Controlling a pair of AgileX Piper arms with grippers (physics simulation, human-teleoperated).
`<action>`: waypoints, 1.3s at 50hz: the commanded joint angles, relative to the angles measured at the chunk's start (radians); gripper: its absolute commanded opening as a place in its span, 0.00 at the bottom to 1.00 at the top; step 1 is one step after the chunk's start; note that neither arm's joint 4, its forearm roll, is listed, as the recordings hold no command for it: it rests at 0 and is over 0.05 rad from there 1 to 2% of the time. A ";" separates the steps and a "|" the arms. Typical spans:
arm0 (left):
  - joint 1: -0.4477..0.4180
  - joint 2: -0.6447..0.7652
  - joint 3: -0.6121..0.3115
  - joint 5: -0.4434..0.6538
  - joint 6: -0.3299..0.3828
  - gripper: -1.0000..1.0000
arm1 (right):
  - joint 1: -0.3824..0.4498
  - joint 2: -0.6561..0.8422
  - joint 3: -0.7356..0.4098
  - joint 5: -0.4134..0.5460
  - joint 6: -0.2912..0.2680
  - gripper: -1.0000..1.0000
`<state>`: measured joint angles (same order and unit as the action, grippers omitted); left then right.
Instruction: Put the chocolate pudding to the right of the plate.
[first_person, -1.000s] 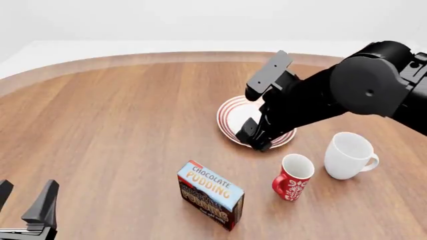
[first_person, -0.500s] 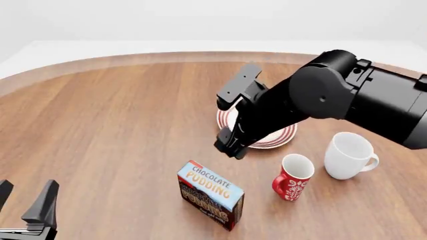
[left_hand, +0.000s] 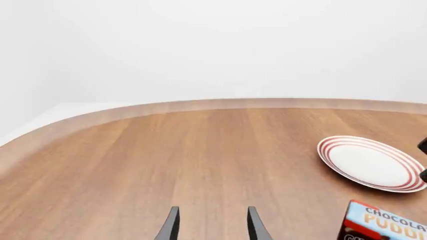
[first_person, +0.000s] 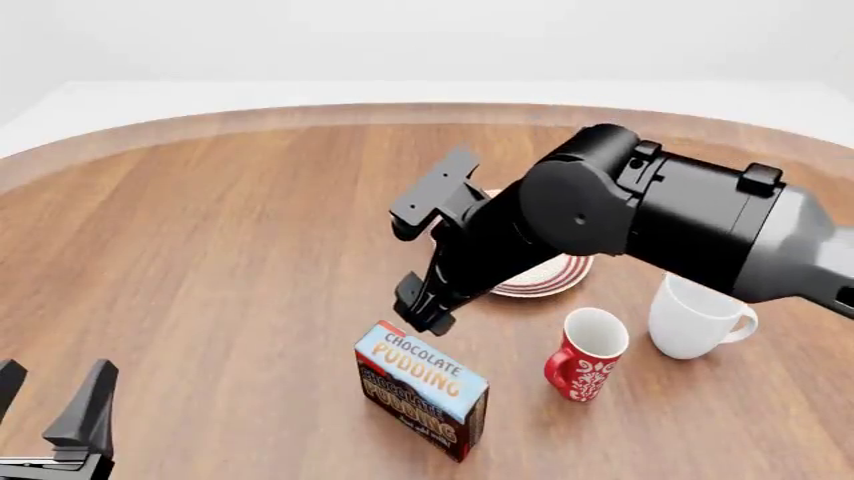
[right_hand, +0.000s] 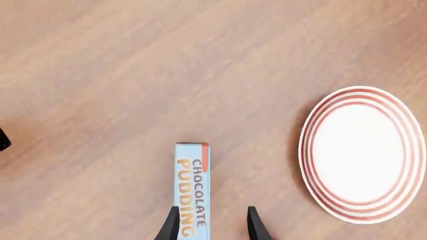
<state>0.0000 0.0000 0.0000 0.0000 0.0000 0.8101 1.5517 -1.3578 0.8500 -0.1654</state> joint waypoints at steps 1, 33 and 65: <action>0.000 0.000 0.000 0.000 0.000 1.00 | 0.023 0.027 0.004 -0.021 0.022 1.00; 0.000 0.000 0.000 0.000 0.000 1.00 | 0.047 0.111 0.054 -0.109 0.095 1.00; 0.000 0.000 0.000 0.000 0.000 1.00 | 0.053 0.154 0.117 -0.179 0.144 1.00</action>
<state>0.0000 0.0000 0.0000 0.0000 0.0000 0.8619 1.6930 -1.2592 0.6940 -0.0324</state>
